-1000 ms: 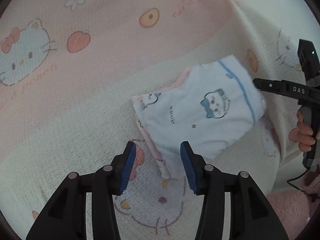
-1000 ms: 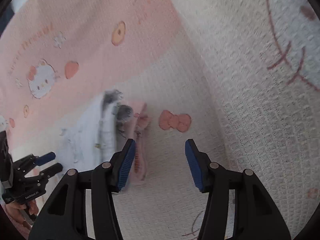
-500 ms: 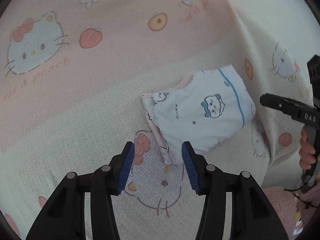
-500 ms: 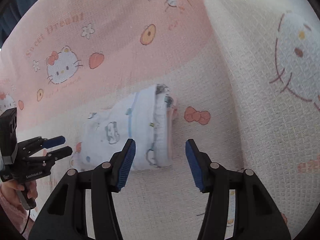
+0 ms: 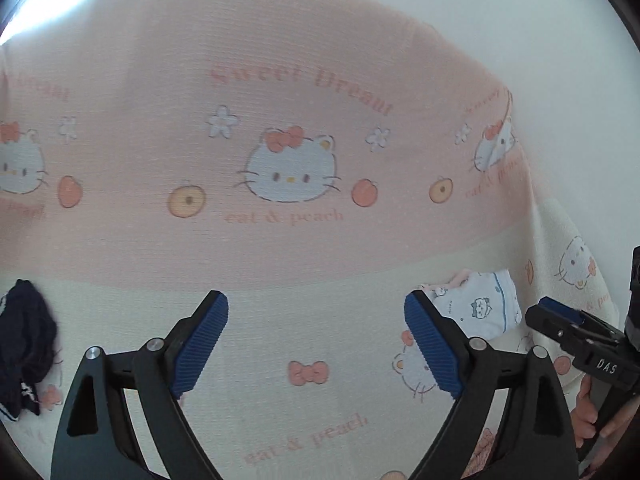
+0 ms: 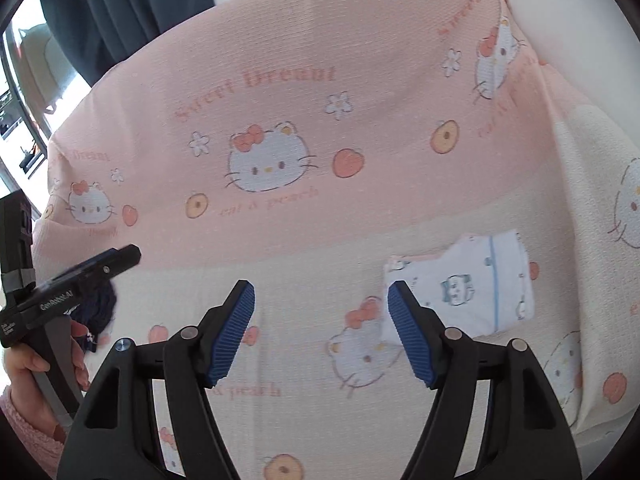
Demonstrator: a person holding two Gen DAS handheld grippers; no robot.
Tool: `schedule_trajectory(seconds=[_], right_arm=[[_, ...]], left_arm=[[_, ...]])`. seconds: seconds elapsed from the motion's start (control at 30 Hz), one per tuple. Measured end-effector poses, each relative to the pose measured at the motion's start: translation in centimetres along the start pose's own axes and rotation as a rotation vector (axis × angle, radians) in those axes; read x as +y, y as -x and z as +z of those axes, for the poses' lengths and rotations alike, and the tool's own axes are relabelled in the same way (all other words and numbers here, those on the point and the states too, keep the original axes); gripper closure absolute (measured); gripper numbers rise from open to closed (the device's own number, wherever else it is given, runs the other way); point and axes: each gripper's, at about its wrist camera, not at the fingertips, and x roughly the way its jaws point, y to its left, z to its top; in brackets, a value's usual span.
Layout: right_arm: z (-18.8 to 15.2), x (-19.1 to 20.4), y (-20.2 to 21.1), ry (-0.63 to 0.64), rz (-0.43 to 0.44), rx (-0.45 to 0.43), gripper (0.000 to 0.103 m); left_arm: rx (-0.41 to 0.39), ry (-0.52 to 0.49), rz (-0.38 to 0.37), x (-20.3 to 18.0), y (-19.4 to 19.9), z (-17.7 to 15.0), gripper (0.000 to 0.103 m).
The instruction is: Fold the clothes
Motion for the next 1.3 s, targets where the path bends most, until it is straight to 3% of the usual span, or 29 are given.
schedule_trajectory(seconds=[0.17,0.3,0.5,0.67,0.73,0.83,0.93,1.07,1.3], right_arm=[[-1.3,7.5,-0.5,0.054,0.052,0.027,0.032],[-1.4,12.5,-0.2,0.093,0.080,0.032,0.008],[-0.9,17.3,0.8,0.143,0.098,0.017,0.001],[-1.5,18.0,2.9,0.143,0.075,0.026,0.001],[-2.2,17.9,4.4,0.125,0.110,0.027,0.001],[-3.7,17.9,6.9,0.139,0.083,-0.002,0.001],[-6.4,17.7,8.9,0.143,0.050,-0.019,0.001],[-10.2,17.7,10.6,0.151,0.049,-0.008,0.001],[-13.8,17.2,13.5,0.154,0.023,-0.010,0.001]], left_arm=[[0.001,0.044,0.111,6.0,5.0,-0.9,0.000],[-0.015,0.071,0.161,8.9,7.8,-1.7,0.000],[-0.032,0.078,0.249,10.7,10.5,-3.3,0.000],[-0.089,0.117,0.246,10.5,14.5,-5.3,0.000],[-0.119,0.100,0.233,9.7,16.6,-6.3,0.000],[-0.131,0.048,0.257,8.0,18.7,-8.0,0.000],[-0.115,0.032,0.274,6.7,20.0,-10.0,0.000],[-0.083,0.085,0.208,6.4,21.5,-13.0,0.000],[-0.072,0.077,0.253,5.6,24.1,-16.7,0.000]])
